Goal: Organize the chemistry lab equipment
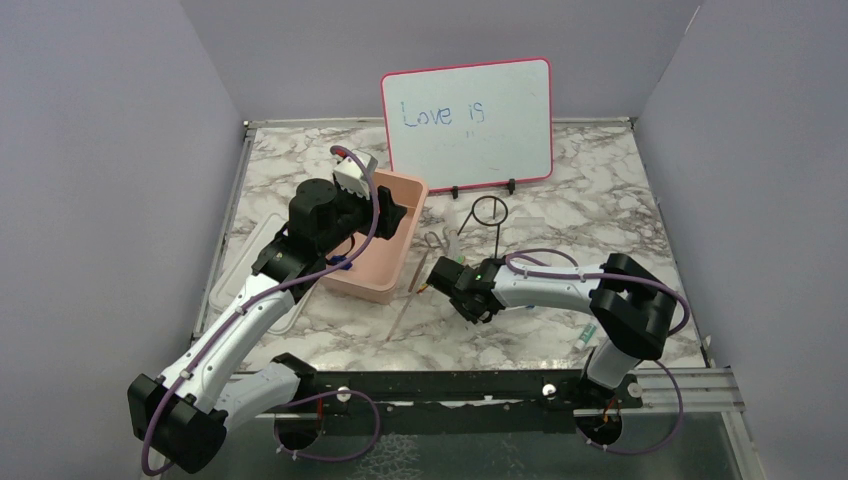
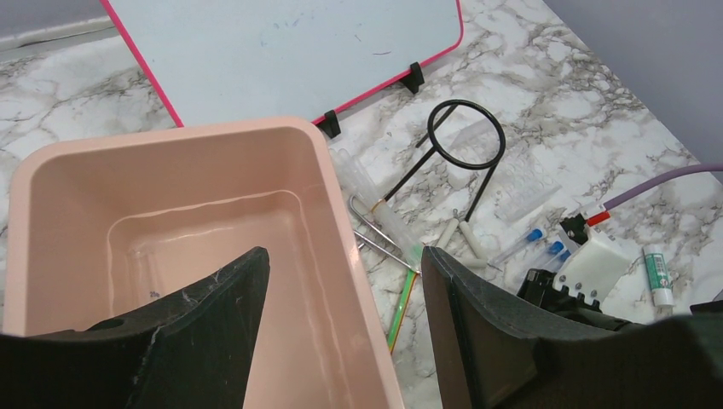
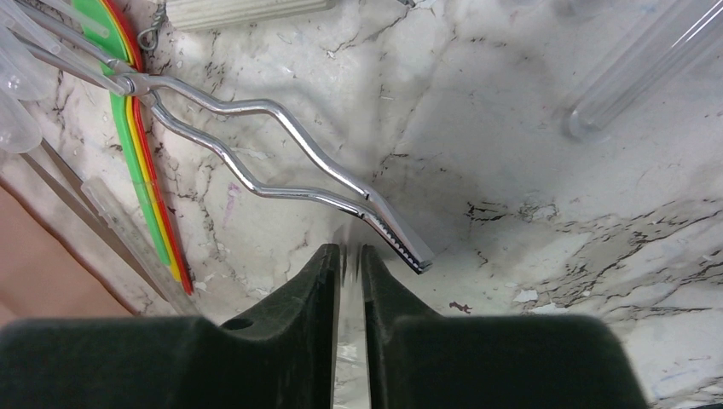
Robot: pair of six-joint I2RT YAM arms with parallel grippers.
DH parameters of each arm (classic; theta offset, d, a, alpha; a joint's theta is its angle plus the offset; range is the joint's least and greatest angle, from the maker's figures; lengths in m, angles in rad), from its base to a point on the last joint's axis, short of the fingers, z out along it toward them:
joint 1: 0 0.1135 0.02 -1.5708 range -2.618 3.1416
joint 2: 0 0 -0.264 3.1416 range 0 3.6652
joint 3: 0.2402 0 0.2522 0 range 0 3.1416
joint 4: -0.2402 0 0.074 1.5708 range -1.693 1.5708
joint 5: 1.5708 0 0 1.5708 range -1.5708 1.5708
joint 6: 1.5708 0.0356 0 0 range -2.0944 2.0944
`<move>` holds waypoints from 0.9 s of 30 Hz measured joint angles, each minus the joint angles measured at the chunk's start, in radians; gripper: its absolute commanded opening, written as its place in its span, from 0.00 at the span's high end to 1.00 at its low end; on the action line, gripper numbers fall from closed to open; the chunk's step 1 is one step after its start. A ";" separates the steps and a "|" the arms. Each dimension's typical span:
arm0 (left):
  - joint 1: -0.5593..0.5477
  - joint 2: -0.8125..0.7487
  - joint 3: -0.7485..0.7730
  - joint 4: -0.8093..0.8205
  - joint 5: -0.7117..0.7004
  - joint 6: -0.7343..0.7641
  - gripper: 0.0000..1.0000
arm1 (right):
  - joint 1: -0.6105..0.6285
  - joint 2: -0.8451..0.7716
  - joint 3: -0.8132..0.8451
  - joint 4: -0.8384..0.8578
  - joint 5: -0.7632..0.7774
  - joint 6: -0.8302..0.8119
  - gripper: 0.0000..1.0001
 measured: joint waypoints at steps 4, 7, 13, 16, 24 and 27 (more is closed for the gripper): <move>0.000 0.001 0.000 0.000 -0.001 -0.002 0.30 | 0.000 -0.005 -0.004 0.003 -0.012 -0.011 0.94; 0.000 0.003 0.000 -0.001 -0.001 -0.008 0.30 | 0.000 -0.043 -0.038 0.015 -0.040 -0.042 0.94; 0.000 0.013 0.000 -0.004 -0.001 -0.026 0.30 | 0.000 -0.224 -0.134 0.013 -0.113 -0.106 0.93; 0.000 0.023 0.000 -0.006 -0.001 -0.036 0.30 | 0.000 -0.328 -0.177 0.018 -0.136 -0.143 0.93; 0.000 0.091 0.010 -0.027 0.019 -0.116 0.30 | 0.000 -0.502 -0.192 0.019 -0.120 -0.322 0.97; 0.000 0.129 0.031 -0.043 0.080 -0.171 0.30 | 0.000 -0.543 -0.180 0.062 -0.078 -0.464 0.98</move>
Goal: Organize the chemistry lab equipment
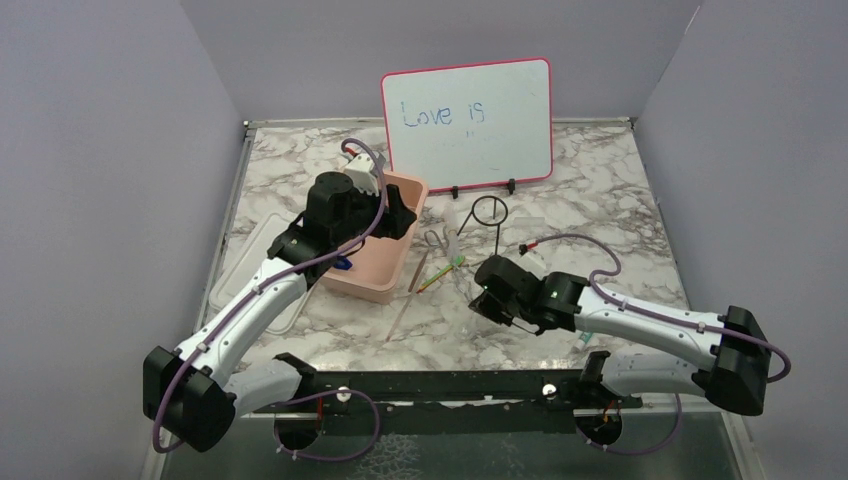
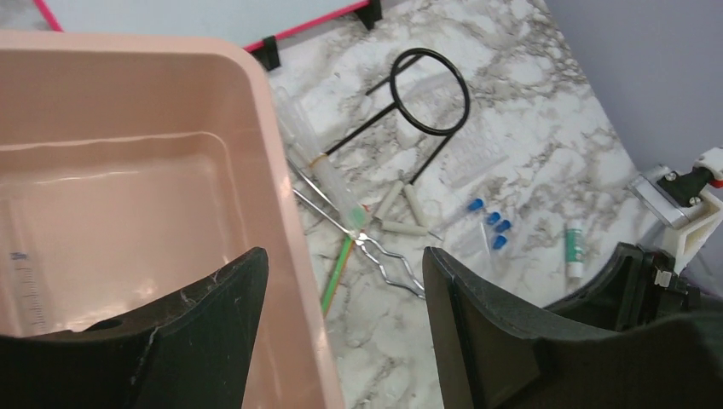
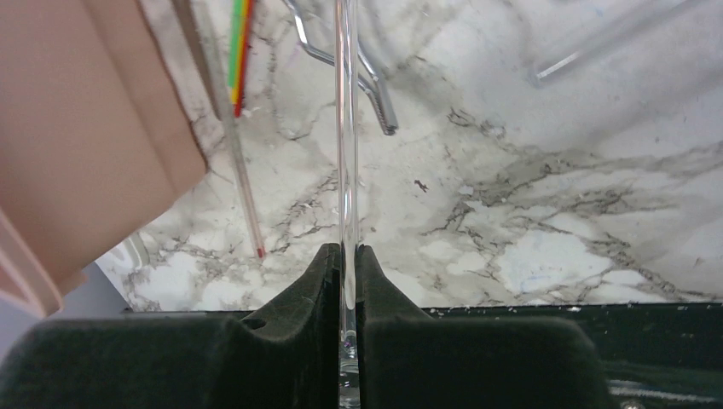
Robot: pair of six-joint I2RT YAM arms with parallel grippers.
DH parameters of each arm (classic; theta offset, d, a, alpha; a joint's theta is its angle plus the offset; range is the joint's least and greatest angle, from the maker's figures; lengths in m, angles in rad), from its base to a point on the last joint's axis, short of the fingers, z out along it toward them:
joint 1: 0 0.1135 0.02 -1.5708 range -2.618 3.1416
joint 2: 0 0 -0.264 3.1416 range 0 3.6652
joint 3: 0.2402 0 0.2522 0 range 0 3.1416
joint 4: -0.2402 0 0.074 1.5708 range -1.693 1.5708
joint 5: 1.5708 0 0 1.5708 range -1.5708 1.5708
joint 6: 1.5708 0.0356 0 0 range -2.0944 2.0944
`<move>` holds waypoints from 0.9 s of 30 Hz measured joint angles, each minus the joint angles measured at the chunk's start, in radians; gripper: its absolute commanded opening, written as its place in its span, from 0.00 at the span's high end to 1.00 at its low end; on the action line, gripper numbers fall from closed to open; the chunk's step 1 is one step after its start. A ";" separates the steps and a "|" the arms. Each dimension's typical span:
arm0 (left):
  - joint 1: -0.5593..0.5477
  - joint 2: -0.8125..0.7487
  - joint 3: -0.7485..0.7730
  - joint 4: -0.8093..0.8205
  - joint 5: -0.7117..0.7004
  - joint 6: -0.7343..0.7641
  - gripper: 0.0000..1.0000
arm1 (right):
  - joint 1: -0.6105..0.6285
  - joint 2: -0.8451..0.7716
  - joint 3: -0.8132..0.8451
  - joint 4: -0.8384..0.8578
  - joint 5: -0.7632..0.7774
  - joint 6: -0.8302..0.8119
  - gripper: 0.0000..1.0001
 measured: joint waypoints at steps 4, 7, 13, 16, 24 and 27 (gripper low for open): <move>0.000 0.034 0.031 -0.009 0.104 -0.076 0.30 | 0.000 -0.052 0.008 0.154 0.039 -0.241 0.98; 0.000 0.037 0.037 0.014 0.182 -0.138 0.30 | 0.000 -0.089 0.007 0.296 0.045 -0.407 0.98; 0.000 -0.008 -0.005 0.169 0.294 -0.262 0.33 | 0.000 -0.110 0.008 0.535 0.027 -0.637 0.98; 0.000 -0.041 -0.047 0.272 0.338 -0.325 0.36 | 0.000 -0.097 0.014 0.611 0.003 -0.699 0.98; 0.000 -0.075 -0.172 0.430 0.377 -0.380 0.54 | 0.000 -0.052 0.018 0.745 -0.058 -0.747 0.99; 0.000 -0.074 -0.193 0.442 0.393 -0.386 0.69 | 0.000 -0.034 0.018 0.767 -0.077 -0.750 0.99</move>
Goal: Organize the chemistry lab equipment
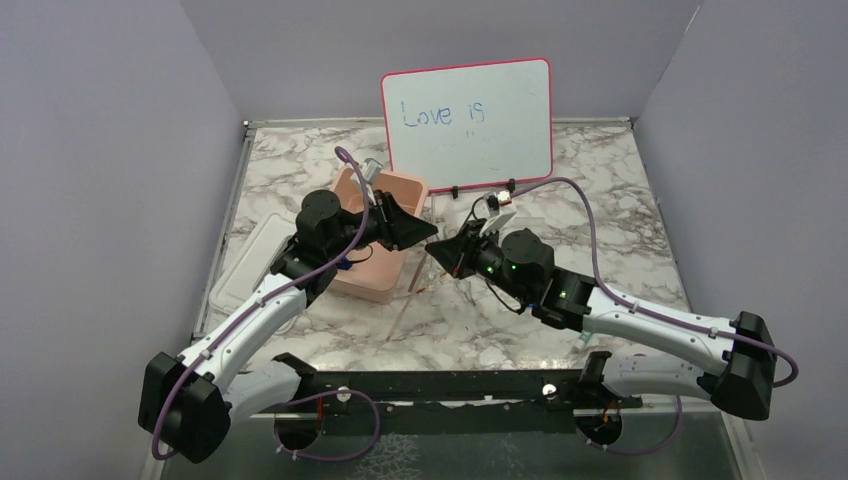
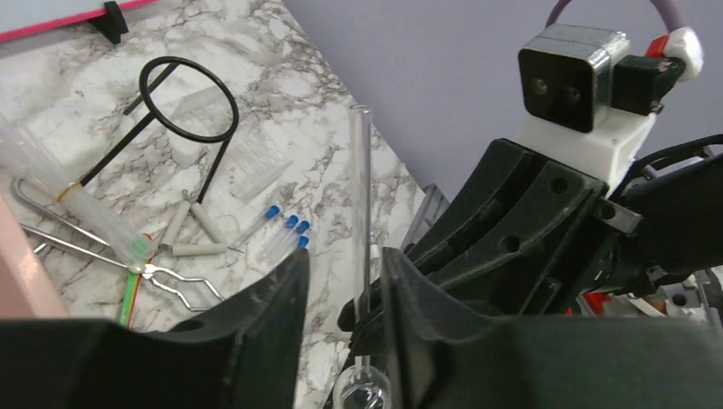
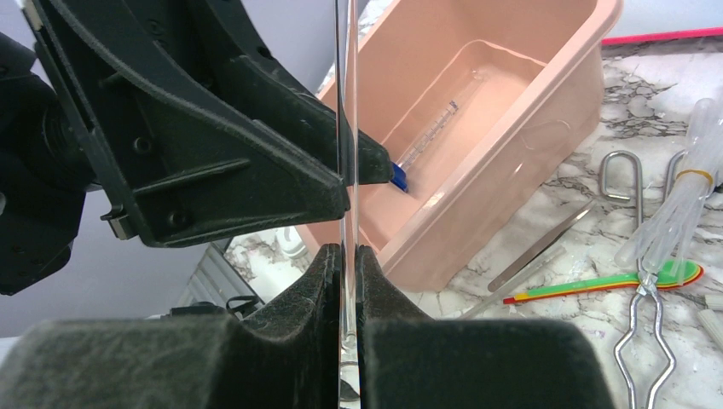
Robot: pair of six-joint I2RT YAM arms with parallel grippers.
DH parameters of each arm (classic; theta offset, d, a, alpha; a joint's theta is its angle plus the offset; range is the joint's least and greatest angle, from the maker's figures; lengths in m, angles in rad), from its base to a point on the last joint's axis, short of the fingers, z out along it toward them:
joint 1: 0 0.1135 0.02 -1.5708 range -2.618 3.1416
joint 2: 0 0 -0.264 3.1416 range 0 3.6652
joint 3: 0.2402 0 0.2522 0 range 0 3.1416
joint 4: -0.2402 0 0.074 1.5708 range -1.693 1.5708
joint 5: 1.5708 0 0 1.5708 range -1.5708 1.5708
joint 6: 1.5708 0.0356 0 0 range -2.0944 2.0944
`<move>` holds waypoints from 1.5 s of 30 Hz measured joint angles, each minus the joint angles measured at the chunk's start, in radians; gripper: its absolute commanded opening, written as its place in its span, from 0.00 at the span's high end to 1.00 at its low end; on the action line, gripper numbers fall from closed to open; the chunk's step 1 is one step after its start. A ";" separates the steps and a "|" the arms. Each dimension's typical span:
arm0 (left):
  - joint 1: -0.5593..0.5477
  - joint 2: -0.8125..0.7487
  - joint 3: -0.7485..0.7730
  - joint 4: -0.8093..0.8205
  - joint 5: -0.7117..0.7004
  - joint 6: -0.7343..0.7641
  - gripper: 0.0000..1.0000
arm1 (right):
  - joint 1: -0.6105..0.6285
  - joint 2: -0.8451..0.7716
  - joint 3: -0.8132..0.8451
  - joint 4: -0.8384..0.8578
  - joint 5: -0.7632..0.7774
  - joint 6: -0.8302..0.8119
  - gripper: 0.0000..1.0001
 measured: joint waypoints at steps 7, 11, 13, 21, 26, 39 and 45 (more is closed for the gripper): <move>-0.003 0.000 -0.004 0.039 0.021 -0.009 0.80 | 0.000 0.022 0.000 0.023 -0.013 0.008 0.99; -0.003 0.000 -0.030 0.050 0.027 -0.019 0.81 | 0.000 0.038 0.000 0.032 -0.013 0.013 0.99; -0.003 0.000 -0.039 0.050 0.030 -0.022 0.87 | 0.000 0.047 0.000 0.035 -0.014 0.016 0.99; 0.000 0.001 -0.035 0.008 0.029 0.029 1.00 | 0.000 0.065 0.000 0.047 -0.019 0.016 0.51; -0.003 0.028 0.092 -0.210 -0.031 0.178 1.00 | 0.000 0.060 0.000 0.031 -0.019 -0.010 0.35; 0.000 0.321 0.535 -0.762 -0.482 0.652 1.00 | 0.000 -0.186 -0.079 -0.047 0.006 -0.023 0.31; 0.019 0.474 0.533 -0.893 -0.663 0.743 1.00 | 0.000 -0.228 -0.151 -0.084 0.007 0.014 0.31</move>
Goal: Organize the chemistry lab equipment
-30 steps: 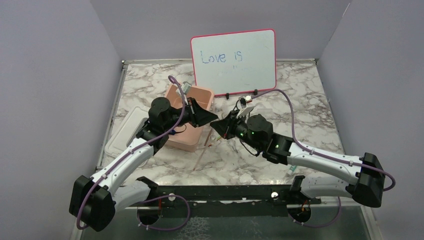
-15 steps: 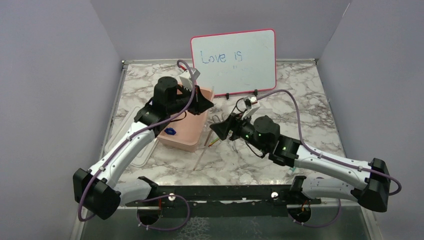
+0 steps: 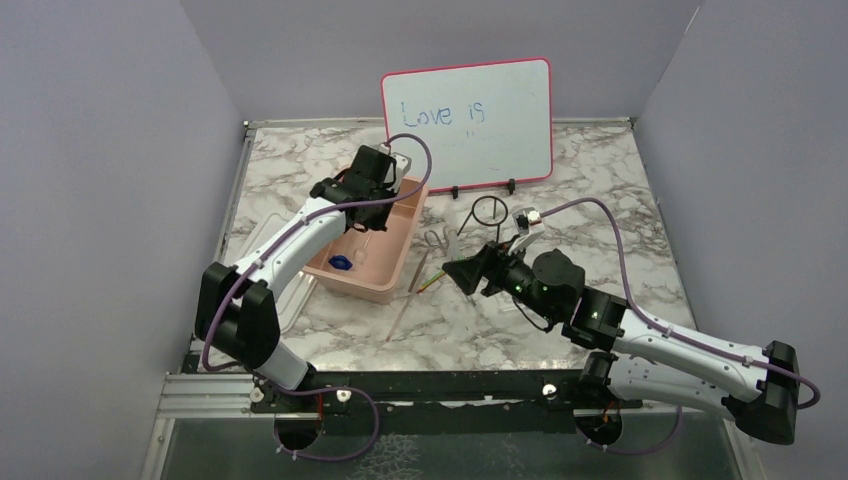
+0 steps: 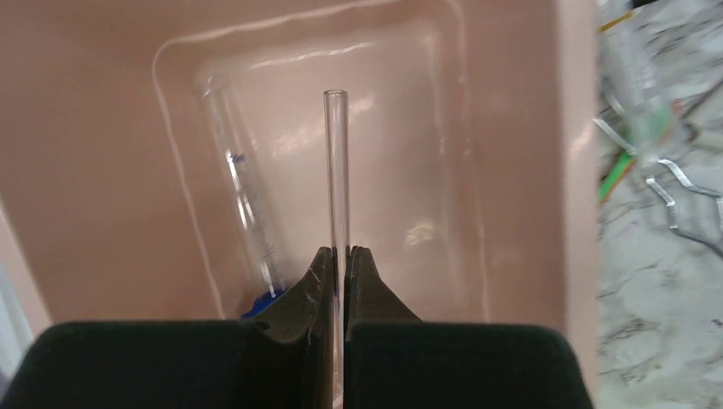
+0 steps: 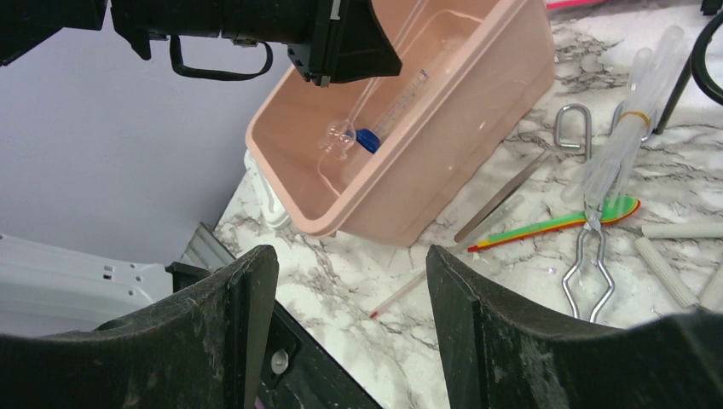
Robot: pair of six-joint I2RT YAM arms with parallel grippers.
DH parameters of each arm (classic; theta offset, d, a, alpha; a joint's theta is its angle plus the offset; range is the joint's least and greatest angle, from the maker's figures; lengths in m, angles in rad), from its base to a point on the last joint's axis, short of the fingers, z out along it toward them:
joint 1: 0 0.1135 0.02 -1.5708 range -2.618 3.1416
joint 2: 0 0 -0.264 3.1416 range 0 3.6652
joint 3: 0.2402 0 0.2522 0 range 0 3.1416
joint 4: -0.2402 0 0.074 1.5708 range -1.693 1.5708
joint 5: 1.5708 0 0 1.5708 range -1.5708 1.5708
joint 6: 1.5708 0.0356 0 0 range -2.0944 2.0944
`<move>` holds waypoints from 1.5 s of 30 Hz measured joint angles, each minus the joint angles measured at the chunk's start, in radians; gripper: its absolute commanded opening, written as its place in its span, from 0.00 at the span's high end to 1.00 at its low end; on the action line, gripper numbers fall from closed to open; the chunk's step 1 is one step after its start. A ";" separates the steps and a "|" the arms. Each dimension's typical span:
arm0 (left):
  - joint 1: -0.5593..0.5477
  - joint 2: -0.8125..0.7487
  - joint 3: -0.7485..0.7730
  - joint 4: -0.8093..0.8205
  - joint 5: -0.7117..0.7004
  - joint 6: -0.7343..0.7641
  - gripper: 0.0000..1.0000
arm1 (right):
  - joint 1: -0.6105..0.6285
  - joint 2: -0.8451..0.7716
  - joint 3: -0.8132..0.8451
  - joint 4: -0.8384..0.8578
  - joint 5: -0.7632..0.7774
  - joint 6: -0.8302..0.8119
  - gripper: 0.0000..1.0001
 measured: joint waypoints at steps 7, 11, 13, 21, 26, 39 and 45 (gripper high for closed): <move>0.037 0.031 -0.050 -0.036 -0.123 0.025 1.00 | 0.000 -0.014 -0.015 -0.007 0.000 0.002 0.31; 0.045 0.103 -0.055 -0.032 -0.162 0.024 1.00 | 0.000 -0.014 -0.019 -0.008 -0.001 0.002 0.31; 0.045 0.156 -0.055 -0.031 -0.175 0.024 1.00 | 0.000 -0.013 -0.021 -0.008 -0.001 0.002 0.31; 0.045 0.229 -0.082 0.005 -0.230 0.008 0.97 | 0.000 0.005 -0.046 -0.007 -0.002 0.009 0.31; 0.043 0.229 -0.163 0.040 -0.245 -0.013 0.83 | 0.000 0.005 -0.093 0.002 0.000 0.039 0.31; 0.043 0.151 -0.160 0.058 -0.238 -0.026 0.67 | 0.000 0.005 -0.125 -0.001 0.029 0.103 0.31; 0.043 -0.018 -0.133 0.058 -0.177 -0.031 0.66 | 0.000 0.079 -0.118 -0.033 0.045 0.142 0.32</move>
